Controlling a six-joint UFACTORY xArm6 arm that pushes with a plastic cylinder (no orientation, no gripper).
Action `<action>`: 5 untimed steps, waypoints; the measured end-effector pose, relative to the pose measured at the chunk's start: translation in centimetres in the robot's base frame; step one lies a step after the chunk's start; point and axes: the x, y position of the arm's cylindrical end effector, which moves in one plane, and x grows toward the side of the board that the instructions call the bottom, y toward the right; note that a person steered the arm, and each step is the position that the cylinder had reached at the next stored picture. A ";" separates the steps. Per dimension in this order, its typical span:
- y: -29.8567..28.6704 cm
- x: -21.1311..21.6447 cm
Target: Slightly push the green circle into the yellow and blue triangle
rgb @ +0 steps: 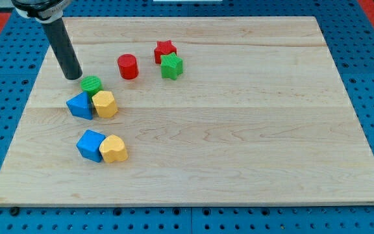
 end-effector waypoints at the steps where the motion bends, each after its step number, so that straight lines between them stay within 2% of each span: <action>1: 0.1 0.0; 4: 5.1 0.9; 5: 4.4 1.4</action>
